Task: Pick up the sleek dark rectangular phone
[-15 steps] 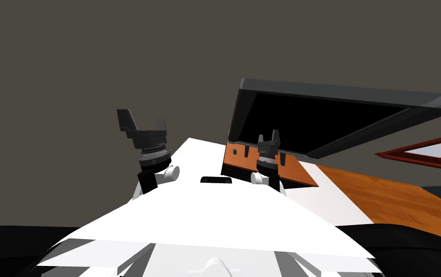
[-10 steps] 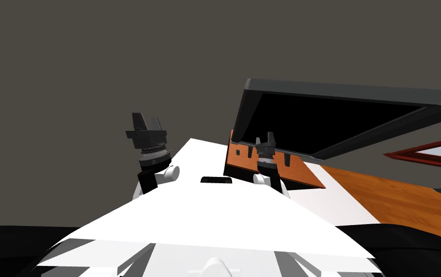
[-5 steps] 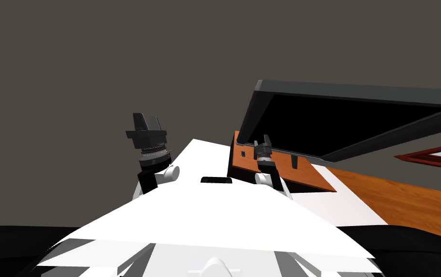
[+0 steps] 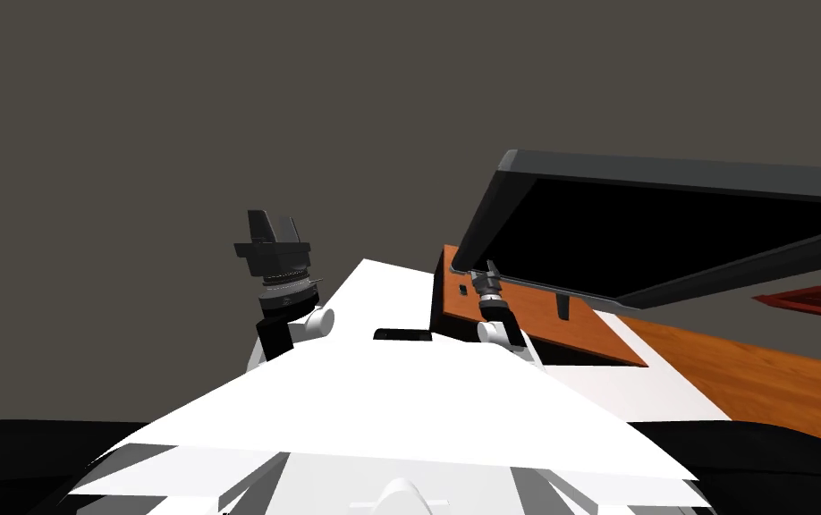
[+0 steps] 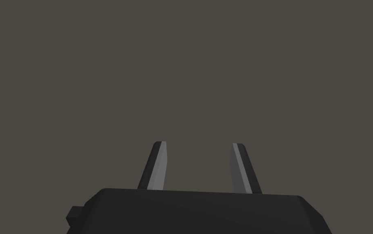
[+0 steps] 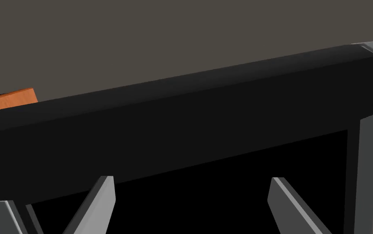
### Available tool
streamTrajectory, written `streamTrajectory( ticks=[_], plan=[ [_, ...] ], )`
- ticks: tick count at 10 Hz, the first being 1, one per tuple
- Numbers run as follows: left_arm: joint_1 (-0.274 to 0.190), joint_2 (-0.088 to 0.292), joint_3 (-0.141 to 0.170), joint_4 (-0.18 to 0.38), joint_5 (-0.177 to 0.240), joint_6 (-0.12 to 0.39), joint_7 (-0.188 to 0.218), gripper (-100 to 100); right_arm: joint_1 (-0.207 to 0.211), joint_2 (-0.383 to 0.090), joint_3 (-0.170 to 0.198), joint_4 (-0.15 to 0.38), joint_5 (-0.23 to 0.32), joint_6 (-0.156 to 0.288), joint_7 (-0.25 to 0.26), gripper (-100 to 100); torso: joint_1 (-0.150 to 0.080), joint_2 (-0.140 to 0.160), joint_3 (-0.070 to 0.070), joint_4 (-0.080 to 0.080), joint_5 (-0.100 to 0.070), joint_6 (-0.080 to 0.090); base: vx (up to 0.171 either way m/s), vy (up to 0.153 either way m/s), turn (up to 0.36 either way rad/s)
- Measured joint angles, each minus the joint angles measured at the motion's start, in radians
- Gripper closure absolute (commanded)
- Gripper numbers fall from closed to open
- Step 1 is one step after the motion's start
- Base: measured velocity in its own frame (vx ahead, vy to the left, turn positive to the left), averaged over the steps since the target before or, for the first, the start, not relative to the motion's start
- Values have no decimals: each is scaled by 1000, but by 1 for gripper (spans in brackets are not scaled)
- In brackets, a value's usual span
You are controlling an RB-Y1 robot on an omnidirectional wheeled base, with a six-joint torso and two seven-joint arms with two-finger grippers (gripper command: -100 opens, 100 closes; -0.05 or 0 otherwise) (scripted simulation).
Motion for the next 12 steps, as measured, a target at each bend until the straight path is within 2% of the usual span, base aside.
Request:
streamTrajectory(
  ticks=[1, 3, 4, 6, 8, 10, 11, 12],
  plan=[
    [0, 0, 0, 0, 0, 0, 0, 0, 0, -9, -7, 9, -15, 21, -11, -100, -2, 0, 0, 0, 0, 0, 72, 114, 16],
    [0, 0, 0, 0, 0, 0, 0, 0, -13, -31, -25, 71, -65, 70, -45, -100, 0, -2, -1, 0, 0, 0, 83, 144, 15],
    [0, 0, 0, 0, 0, 0, 0, 0, -15, -35, -30, 82, -79, 95, -58, -100, -2, -1, -1, 0, 0, 0, 57, 100, 24],
    [0, 0, 0, 0, 0, 0, 0, 0, -24, -44, -42, 116, -110, 147, -81, -100, -5, 1, 0, 0, -1, 0, 48, 75, 12],
    [0, 0, 0, 0, 0, 0, 0, 0, -30, -64, -57, 172, -161, 198, -119, -100, -4, -1, -1, 0, -1, 0, 88, 97, 21],
    [0, 0, 0, 0, 0, 0, 0, 0, -50, -80, -69, 226, -198, 249, -151, -100, -5, -1, 0, 0, -1, 0, 65, 65, 16],
    [0, 0, 0, 0, 0, 0, 0, 0, -45, -80, -72, 235, -208, 270, -161, -100, -6, 0, 0, 0, -1, 0, 76, 59, 21],
    [0, 0, 0, 0, 0, 0, 0, 0, -56, -83, -74, 271, -225, 290, -174, -100, -6, 0, 0, 0, -1, 0, 65, 48, 9]
  ],
)
